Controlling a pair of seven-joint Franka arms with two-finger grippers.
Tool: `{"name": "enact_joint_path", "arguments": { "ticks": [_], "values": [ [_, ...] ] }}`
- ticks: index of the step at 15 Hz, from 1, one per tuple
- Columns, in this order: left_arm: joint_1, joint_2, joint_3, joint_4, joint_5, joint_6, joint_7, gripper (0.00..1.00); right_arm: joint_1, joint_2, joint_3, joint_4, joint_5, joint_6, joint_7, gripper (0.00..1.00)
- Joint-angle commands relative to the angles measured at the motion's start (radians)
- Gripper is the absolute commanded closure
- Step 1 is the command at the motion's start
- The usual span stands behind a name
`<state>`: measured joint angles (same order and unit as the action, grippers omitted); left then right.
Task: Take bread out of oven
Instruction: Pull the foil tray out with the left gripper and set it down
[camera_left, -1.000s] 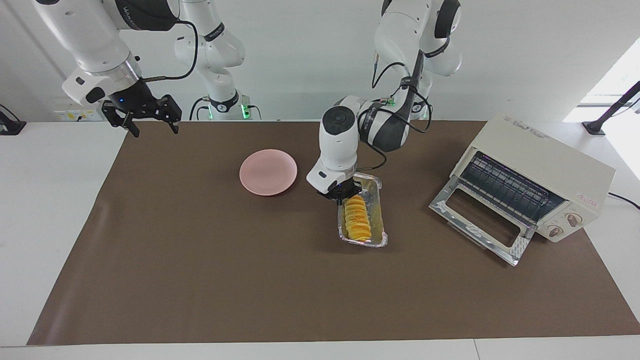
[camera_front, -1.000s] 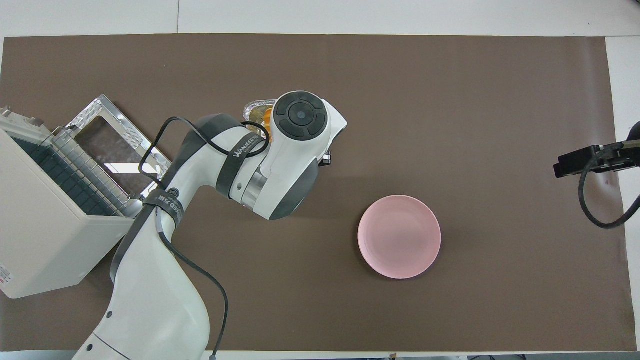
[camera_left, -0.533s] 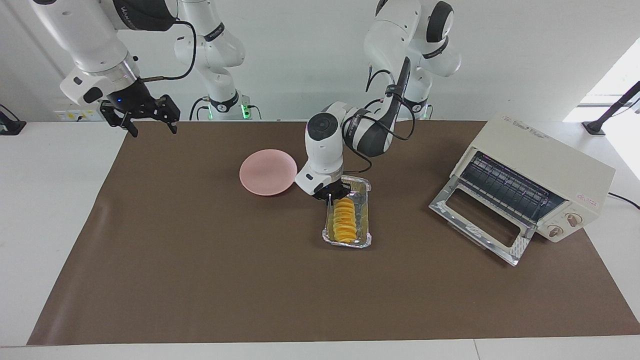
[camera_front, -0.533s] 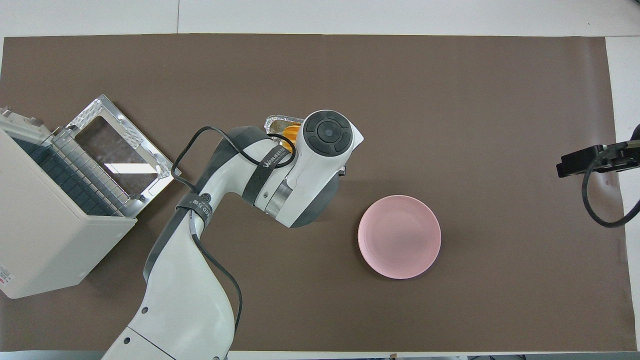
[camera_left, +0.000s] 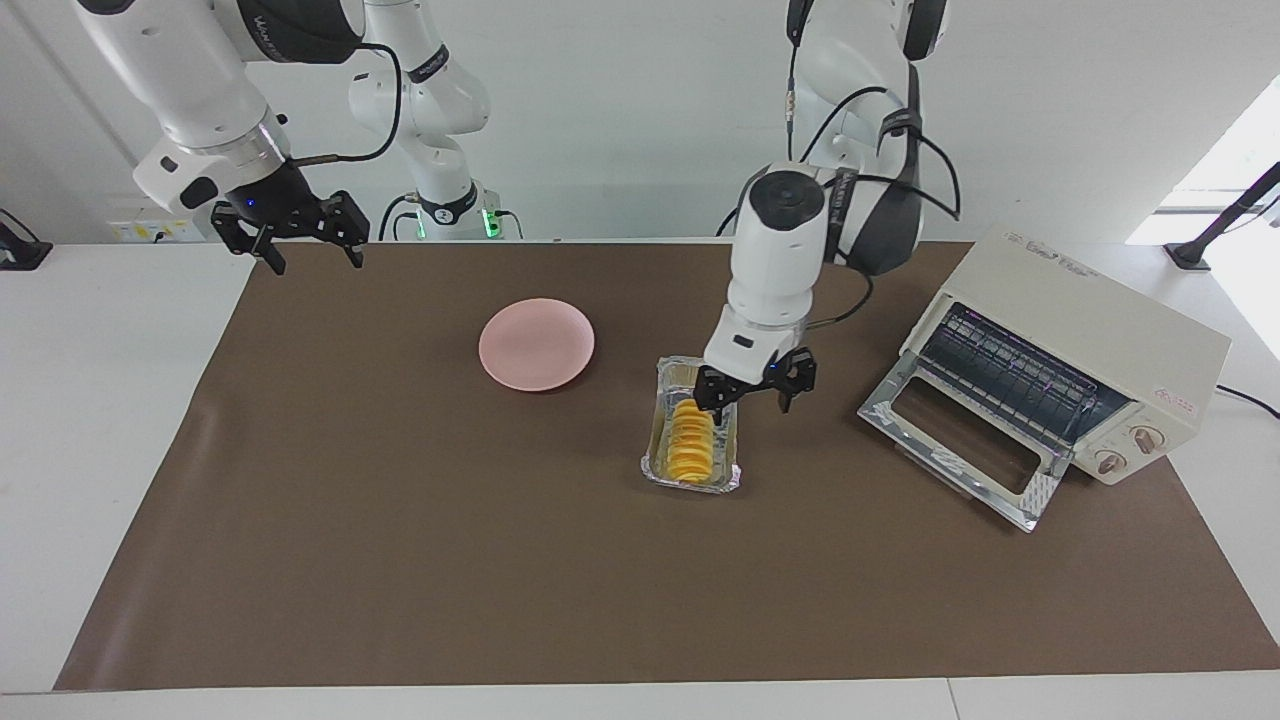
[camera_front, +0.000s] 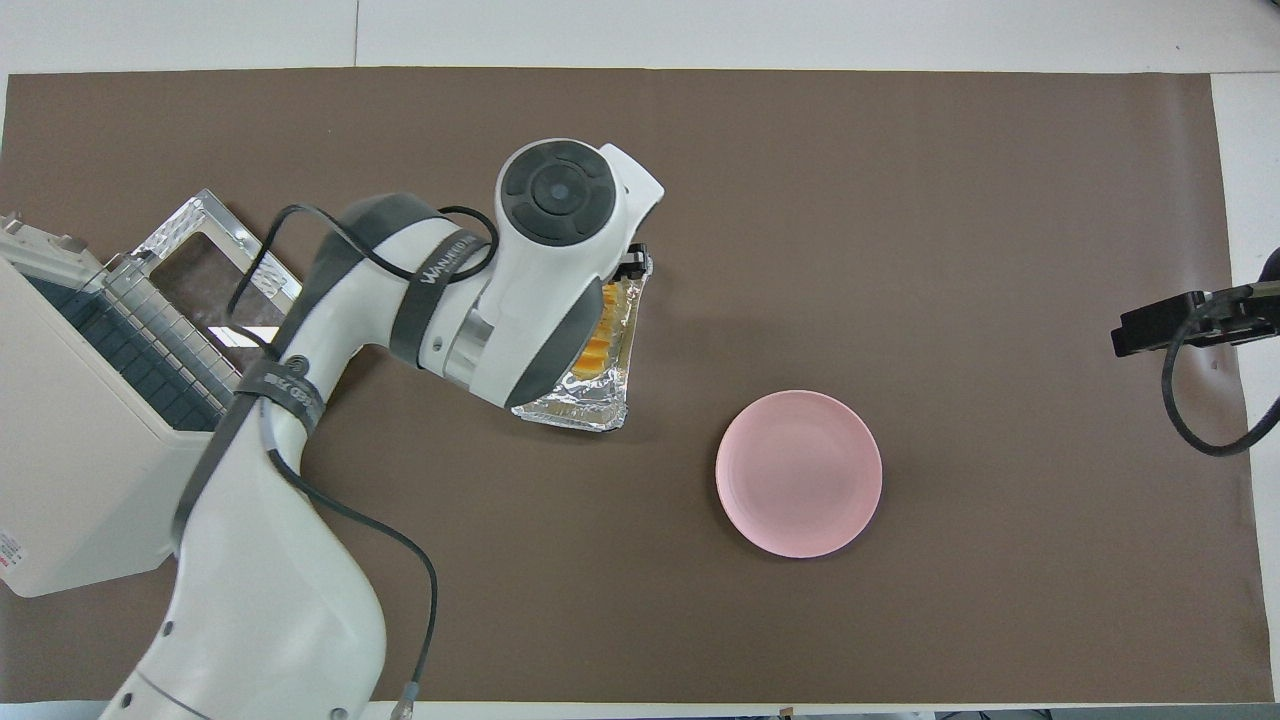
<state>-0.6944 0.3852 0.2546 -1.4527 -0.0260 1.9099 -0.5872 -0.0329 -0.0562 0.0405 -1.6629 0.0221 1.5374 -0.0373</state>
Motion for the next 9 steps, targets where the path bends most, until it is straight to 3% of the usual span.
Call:
{"name": "enact_joint_path", "arguments": {
  "ticks": [1,4,7,9],
  "values": [
    [0.071,-0.07,-0.011,-0.024,0.015,-0.07,0.006,0.0,0.098,-0.024,0.013,-0.046,0.002,0.055,0.173,0.0],
    [0.177,-0.126,-0.009,-0.015,0.011,-0.15,0.113,0.0,0.212,-0.01,0.013,-0.09,0.002,0.153,0.347,0.0],
    [0.303,-0.157,-0.018,-0.011,-0.006,-0.232,0.179,0.0,0.283,0.054,0.013,-0.086,0.002,0.234,0.446,0.0],
    [0.329,-0.163,-0.005,-0.002,-0.006,-0.291,0.217,0.0,0.336,0.103,0.013,-0.083,0.002,0.3,0.549,0.0]
  ]
}}
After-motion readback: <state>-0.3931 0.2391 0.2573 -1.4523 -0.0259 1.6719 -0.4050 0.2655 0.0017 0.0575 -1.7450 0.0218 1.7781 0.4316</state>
